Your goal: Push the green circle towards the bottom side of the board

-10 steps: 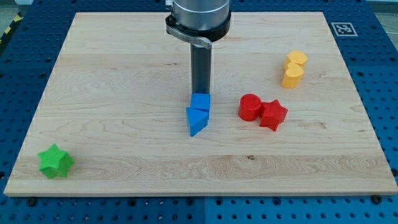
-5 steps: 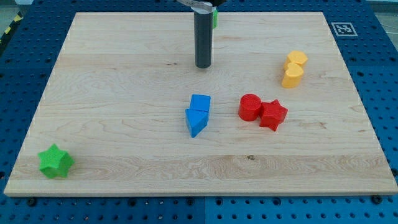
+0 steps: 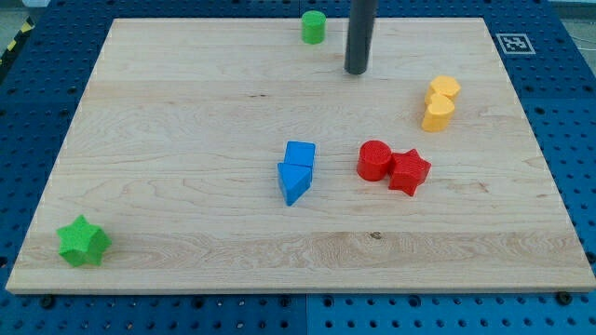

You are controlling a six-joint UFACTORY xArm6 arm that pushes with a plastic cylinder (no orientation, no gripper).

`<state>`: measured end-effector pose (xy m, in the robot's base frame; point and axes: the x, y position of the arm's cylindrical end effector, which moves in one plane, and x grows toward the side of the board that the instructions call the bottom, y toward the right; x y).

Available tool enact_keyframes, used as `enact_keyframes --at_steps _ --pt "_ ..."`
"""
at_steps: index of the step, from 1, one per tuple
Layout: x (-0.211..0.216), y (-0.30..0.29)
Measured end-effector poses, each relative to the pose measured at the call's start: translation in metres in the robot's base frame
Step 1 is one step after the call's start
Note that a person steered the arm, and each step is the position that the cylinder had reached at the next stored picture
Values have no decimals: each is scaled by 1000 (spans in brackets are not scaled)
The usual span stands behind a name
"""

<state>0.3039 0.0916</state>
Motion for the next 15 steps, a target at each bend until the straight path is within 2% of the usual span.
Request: enact_keyframes --at_steps 2,3,4,5,7,8,9,11,12,14,15 --pt "-84 6" --pt "-111 -17" --pt "-108 -57" --pt "-83 -77" --pt "-64 -103" --pt "-72 -118" --pt "-56 -130" --pt "-42 -129" --pt "-46 -100" --pt "3 -84" --pt "-17 -80"
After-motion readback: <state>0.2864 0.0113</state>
